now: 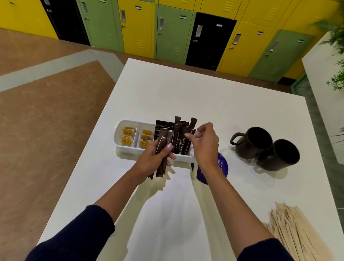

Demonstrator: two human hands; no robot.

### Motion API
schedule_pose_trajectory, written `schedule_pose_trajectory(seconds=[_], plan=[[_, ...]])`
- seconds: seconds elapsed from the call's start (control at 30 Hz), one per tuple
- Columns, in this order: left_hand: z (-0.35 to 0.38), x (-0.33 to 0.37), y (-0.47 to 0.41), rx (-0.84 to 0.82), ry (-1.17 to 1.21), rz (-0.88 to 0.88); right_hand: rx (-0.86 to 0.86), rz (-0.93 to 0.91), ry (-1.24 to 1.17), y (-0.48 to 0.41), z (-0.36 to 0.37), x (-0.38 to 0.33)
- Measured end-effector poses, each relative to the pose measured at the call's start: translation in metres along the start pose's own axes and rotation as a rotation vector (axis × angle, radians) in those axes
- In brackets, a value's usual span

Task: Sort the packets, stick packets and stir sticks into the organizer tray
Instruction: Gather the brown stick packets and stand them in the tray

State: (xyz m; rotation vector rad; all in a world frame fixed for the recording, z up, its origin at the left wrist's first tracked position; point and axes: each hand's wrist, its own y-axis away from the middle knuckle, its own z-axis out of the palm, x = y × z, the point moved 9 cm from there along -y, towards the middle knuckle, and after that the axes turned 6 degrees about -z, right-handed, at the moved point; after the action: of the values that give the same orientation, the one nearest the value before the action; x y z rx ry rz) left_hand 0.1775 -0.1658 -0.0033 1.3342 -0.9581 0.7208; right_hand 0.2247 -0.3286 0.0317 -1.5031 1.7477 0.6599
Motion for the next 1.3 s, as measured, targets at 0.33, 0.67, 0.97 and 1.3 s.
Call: schedule_pose_trajectory(seconds=[0.33, 0.67, 0.97, 1.3], plan=[[0.028, 0.013, 0.006, -0.225, -0.045, 0.012, -0.607, 0.098, -0.374, 0.017, 0.034, -0.023], [0.017, 0.013, 0.0, -0.093, -0.028, -0.019, -0.466, 0.06, -0.324, -0.012, 0.023, -0.025], [-0.028, 0.008, -0.01, 0.284, 0.044, 0.026, -0.096, -0.058, -0.131, -0.033, -0.013, -0.029], [-0.009, 0.004, -0.012, 0.18, -0.059, 0.055, -0.126, -0.211, 0.038, -0.007, 0.011, -0.041]])
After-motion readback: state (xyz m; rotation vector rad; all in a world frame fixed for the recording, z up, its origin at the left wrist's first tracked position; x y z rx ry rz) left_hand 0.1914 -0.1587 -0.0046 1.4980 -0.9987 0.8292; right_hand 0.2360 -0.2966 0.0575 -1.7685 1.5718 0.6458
